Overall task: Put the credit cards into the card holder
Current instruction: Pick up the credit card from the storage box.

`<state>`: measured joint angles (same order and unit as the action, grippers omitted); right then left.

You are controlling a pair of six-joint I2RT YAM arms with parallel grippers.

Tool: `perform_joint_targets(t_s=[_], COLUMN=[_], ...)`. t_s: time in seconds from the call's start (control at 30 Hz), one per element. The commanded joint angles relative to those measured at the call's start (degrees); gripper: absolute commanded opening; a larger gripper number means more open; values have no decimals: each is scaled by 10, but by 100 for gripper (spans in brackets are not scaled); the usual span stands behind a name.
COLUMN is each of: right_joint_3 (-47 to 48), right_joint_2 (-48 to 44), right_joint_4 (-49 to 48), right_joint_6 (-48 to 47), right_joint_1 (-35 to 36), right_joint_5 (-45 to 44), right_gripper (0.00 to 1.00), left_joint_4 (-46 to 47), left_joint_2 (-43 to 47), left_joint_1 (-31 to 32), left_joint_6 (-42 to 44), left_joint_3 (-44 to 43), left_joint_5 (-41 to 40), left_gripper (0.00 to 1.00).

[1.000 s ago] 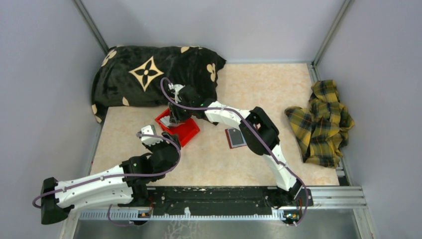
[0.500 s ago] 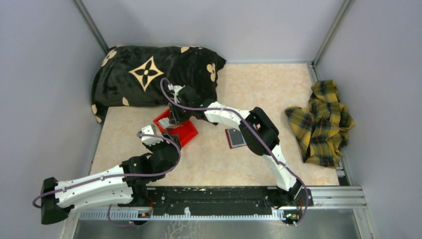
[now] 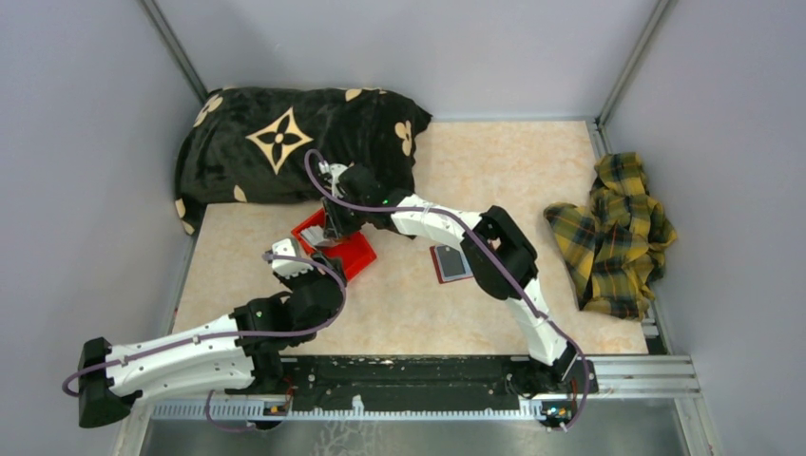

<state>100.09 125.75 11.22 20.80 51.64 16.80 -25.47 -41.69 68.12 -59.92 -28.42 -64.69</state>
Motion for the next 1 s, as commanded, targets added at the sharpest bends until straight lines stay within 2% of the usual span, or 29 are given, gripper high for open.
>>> perform_joint_targets(t_s=[0.0, 0.37, 0.67, 0.97], right_joint_3=[-2, -18, -38, -124], right_joint_2=[-52, -74, -105, -174], right_joint_4=[-10, 1, 23, -28], right_joint_6=[-2, -23, -70, -100], right_joint_1=[7, 8, 11, 11], right_joint_5=[-3, -33, -105, -129], right_gripper=[25, 17, 0, 0], left_joint_4=[1, -4, -4, 13], left_joint_2=[0, -12, -26, -51], left_joint_1=[3, 3, 3, -7], left_joint_6=[1, 2, 1, -6], left_joint_3=[-9, -21, -34, -45], left_joint_5=[0, 2, 1, 18], left_gripper=[68, 68, 68, 69])
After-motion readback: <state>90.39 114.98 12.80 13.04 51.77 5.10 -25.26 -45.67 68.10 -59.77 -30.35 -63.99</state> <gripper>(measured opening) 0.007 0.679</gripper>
